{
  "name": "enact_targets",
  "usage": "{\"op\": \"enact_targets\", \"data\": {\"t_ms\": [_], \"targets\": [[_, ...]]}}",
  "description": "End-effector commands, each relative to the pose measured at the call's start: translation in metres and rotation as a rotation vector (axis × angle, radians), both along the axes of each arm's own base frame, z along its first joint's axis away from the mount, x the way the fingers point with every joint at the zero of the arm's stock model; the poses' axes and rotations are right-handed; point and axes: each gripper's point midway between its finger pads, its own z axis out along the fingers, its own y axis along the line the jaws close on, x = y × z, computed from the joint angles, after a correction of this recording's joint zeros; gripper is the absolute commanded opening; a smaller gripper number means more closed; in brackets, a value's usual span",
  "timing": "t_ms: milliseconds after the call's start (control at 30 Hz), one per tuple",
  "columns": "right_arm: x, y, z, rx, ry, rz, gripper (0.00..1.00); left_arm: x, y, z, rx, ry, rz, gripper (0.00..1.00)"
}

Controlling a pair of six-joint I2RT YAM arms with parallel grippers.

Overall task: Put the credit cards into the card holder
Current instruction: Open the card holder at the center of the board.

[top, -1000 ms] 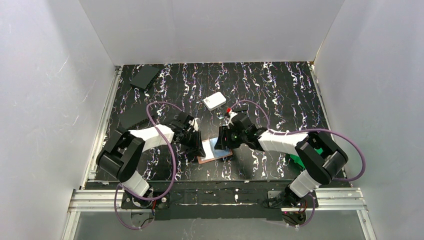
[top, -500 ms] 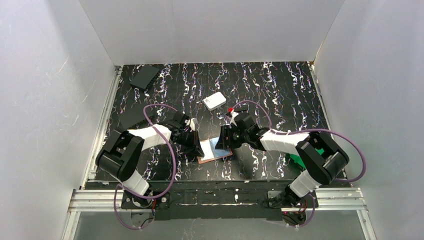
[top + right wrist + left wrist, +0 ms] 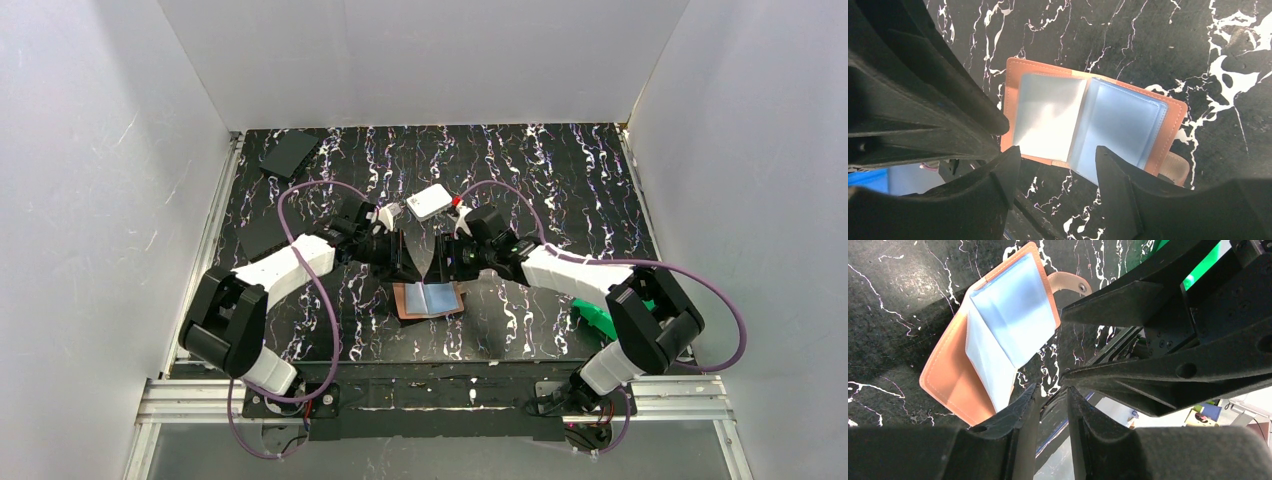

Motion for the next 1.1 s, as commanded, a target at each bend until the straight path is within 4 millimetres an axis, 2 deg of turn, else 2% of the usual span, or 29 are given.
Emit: {"op": "enact_targets", "data": {"t_ms": [0,67,133,200,233,367,500,600,733,767,833,967,1067], "targets": [[0.01,0.001,0.027,0.017,-0.061,-0.013,0.66,-0.001,0.0,0.018,-0.026,-0.034,-0.014,0.26],[0.01,-0.002,0.024,0.008,-0.059,-0.017,0.65,-0.001,0.0,0.018,-0.027,-0.034,-0.011,0.26],[0.008,-0.001,0.022,0.011,-0.049,-0.011,0.6,-0.001,-0.001,0.018,-0.028,-0.031,-0.014,0.26],[0.006,0.0,0.019,0.02,-0.037,-0.005,0.51,0.0,-0.002,0.018,-0.035,-0.028,-0.014,0.26],[0.004,0.005,0.013,0.049,-0.016,0.001,0.38,0.002,-0.01,0.018,-0.071,-0.008,-0.027,0.26],[0.004,0.016,0.006,0.108,0.004,0.02,0.26,0.007,-0.014,0.001,-0.065,0.027,-0.029,0.21],[0.013,0.017,-0.002,0.237,0.06,0.007,0.23,0.008,-0.002,-0.034,0.031,0.058,0.022,0.16],[0.02,0.01,-0.018,0.293,0.107,-0.011,0.22,0.005,0.013,-0.058,0.086,0.085,0.078,0.1],[0.02,-0.008,-0.056,0.284,0.176,-0.049,0.2,-0.002,0.044,-0.1,0.176,0.124,0.176,0.03],[0.019,-0.014,-0.065,0.281,0.189,-0.064,0.19,-0.009,0.052,-0.112,0.196,0.16,0.198,0.01],[0.015,-0.025,-0.082,0.268,0.222,-0.09,0.19,-0.018,0.056,-0.126,0.194,0.201,0.226,0.0],[0.003,-0.036,-0.104,0.224,0.257,-0.108,0.19,-0.029,0.062,-0.14,0.219,0.247,0.244,0.0],[0.001,-0.038,-0.106,0.22,0.264,-0.114,0.19,-0.024,0.063,-0.135,0.226,0.221,0.245,0.0]]}}
